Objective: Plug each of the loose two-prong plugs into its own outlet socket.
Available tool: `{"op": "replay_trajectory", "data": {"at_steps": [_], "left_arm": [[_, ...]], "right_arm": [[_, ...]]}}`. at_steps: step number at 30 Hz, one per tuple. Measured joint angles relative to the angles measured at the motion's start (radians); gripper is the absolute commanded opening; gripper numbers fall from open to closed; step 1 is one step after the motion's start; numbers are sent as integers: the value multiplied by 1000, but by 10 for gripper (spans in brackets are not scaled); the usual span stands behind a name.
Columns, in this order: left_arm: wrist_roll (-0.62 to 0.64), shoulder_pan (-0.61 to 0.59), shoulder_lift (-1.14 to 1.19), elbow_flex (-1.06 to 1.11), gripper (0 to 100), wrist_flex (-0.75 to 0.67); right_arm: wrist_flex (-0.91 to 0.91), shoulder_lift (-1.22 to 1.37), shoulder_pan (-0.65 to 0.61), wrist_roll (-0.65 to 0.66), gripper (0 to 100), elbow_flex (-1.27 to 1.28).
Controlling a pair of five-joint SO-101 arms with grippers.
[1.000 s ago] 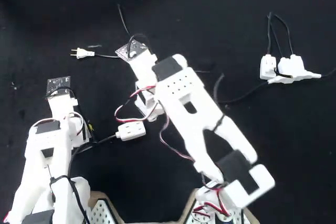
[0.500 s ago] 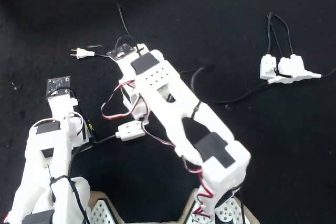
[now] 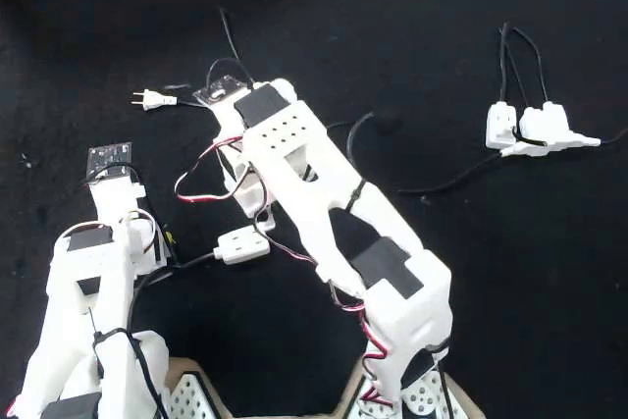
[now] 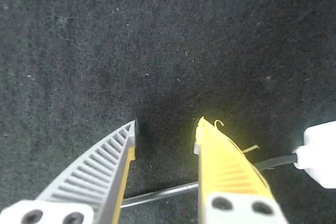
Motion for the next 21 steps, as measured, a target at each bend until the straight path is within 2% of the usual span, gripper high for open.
{"op": "replay_trajectory", "data": {"at_steps": [9,21], "left_arm": [[0,0,0,0,191,0],[0,0,0,0,191,0]], "right_arm": [[0,0,-89,0,11,26],[0,0,-84,0,11,29]]}}
